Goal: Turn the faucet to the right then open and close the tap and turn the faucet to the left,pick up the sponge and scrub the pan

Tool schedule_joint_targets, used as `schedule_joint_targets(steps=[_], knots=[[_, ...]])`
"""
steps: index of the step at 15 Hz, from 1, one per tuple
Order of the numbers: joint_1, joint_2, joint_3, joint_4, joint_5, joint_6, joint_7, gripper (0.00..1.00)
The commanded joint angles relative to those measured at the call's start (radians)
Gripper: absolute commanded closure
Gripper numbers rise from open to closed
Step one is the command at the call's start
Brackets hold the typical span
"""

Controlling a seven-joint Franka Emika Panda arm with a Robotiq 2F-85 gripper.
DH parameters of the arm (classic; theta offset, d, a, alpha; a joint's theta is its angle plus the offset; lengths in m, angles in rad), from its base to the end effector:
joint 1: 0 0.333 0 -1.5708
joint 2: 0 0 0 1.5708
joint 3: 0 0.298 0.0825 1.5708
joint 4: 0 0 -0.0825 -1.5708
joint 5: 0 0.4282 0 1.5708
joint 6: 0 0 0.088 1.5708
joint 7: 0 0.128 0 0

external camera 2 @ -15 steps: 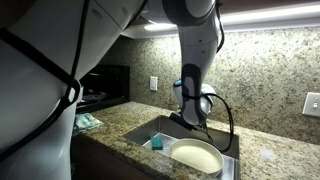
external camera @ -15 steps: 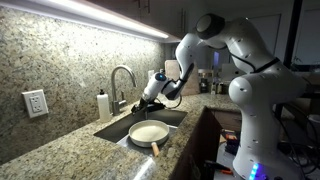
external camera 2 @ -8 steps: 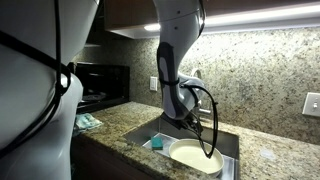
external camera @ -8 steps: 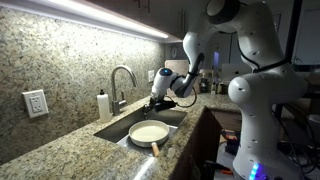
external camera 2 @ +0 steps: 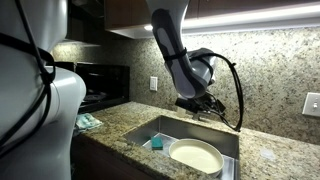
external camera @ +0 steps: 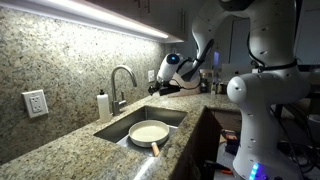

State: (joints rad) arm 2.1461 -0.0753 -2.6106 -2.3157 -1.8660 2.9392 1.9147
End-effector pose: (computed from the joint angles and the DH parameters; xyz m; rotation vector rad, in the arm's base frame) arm 0.5121 -0.1894 0.2583 2.5049 -0.7878 1.0684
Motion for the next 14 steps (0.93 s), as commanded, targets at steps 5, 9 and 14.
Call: schedule_joint_targets(steps=[5,9,14], knots=[[0.053,0.100,0.051,0.141,-0.504,-0.095,0.519,0.00],[0.092,0.028,0.086,0.159,-0.671,-0.226,0.701,0.00],[-0.070,-0.118,0.339,0.212,-0.679,-0.347,0.663,0.00]])
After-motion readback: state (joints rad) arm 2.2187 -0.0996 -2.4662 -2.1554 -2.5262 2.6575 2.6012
